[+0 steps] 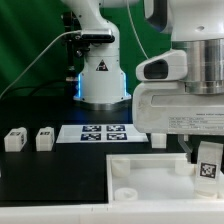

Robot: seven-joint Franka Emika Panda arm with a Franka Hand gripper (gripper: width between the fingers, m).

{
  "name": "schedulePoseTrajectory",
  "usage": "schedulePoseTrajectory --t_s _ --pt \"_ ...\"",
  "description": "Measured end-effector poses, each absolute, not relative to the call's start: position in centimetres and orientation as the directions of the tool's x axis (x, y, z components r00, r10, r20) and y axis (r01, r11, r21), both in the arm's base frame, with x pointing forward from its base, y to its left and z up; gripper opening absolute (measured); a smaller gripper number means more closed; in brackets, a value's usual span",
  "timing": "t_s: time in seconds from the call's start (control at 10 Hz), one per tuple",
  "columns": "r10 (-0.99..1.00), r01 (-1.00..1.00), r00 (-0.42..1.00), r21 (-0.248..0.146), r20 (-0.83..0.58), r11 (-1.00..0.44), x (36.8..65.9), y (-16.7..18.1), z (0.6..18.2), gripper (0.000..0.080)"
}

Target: Assemble one leg

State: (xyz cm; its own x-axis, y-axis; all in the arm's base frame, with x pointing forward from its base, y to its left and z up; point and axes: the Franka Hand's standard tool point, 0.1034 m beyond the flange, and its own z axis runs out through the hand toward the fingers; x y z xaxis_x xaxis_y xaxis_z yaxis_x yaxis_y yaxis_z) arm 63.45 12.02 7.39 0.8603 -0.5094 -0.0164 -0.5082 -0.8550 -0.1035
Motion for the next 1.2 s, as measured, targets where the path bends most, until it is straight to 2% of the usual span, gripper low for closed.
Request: schedulePoseTrajectory --t_s 0.2,0.3,0.5,0.9,1.0,1.1,1.2 --pt "-0.693 -0.694 0.719 -0.107 -0.049 -0.712 63.53 11.84 7.28 0.0300" --pt "-0.803 -0.806 0.591 -0.112 -0.080 -0.582 63.57 11.63 7.22 0.0300" --pt "-0.892 -0.901 0.431 -0.121 -0.139 -0.417 63.60 11.18 7.15 0.0300" --pt "-0.975 -0.998 -0.019 -0.056 -0.223 0.032 63.48 11.50 7.03 0.0300" --pt "-0.974 -0.997 -0.042 -0.052 -0.224 0.055 63.46 11.62 7.01 0.0300" --pt "-0.975 -0.998 -0.002 -0.060 -0.222 0.015 63.45 11.61 7.01 0.0300" --pt "-0.975 -0.998 0.032 -0.067 -0.220 -0.018 63.42 11.62 6.95 0.0350"
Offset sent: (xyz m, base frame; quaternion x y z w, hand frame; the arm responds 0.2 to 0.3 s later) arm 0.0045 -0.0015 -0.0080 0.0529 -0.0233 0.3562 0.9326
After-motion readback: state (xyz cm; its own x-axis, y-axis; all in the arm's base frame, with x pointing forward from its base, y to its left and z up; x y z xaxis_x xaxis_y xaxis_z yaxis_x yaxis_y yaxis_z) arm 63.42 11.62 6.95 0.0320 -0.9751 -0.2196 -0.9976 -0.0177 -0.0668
